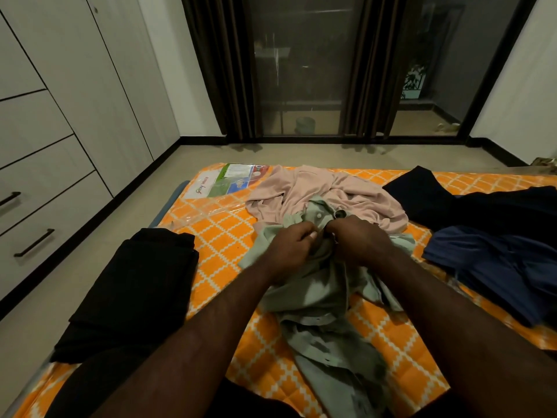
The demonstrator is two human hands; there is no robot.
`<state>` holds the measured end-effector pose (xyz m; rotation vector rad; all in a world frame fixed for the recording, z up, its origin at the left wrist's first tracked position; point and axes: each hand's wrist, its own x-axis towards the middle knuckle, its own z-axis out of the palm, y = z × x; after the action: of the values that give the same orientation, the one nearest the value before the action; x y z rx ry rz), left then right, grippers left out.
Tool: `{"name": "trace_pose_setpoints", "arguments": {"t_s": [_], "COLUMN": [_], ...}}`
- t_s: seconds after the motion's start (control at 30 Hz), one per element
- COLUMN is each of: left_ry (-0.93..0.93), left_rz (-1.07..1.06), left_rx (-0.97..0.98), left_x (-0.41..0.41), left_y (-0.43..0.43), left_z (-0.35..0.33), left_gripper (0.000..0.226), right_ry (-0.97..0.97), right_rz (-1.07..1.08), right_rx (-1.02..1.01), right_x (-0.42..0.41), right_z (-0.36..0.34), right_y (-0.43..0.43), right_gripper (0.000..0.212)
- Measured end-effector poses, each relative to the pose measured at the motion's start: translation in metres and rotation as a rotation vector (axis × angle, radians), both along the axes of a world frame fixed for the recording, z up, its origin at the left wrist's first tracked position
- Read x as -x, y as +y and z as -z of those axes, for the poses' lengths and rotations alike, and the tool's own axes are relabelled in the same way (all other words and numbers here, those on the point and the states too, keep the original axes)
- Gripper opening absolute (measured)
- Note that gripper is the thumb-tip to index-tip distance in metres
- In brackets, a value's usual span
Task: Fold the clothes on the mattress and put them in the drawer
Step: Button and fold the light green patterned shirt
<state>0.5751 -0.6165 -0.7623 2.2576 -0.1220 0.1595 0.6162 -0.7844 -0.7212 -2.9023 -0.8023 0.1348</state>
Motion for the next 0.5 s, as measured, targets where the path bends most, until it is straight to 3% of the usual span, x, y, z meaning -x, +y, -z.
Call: {"name": "trace_pose_setpoints", "arguments": {"t_s": [0.13,0.2,0.27,0.37,0.43,0.5], "left_ry": [0.050,0.045,-0.104,-0.356,-0.415,-0.406], "left_rz": [0.004,-0.024,-0.120,-0.275,-0.333,-0.370], "left_rx": [0.306,0.368,0.165,-0.326,-0.453,-0.458], "left_x": [0.002,0.005,0.003,0.004,0.006,0.005], "left_y": [0.007,0.007,0.009,0.013,0.015,0.017], "left_z": [-0.004,-0.007,-0.007,-0.008,-0.010,-0.011], "left_gripper": [0.019,0.025,0.023,0.015,0.017,0.014], "right_ry": [0.006,-0.002,0.013,0.031,0.050,0.054], "right_rz": [-0.009,0.003,0.014,0.003,0.004,0.034], "right_rx": [-0.106,-0.156,-0.250,-0.375,-0.408,-0.470], "right_x": [0.000,-0.001,-0.001,-0.001,0.001,0.005], "right_z": [0.004,0.005,0.006,0.009,0.009,0.009], "right_y": [0.002,0.002,0.001,0.002,0.005,0.010], "right_gripper": [0.029,0.033,0.035,0.034,0.033,0.036]}}
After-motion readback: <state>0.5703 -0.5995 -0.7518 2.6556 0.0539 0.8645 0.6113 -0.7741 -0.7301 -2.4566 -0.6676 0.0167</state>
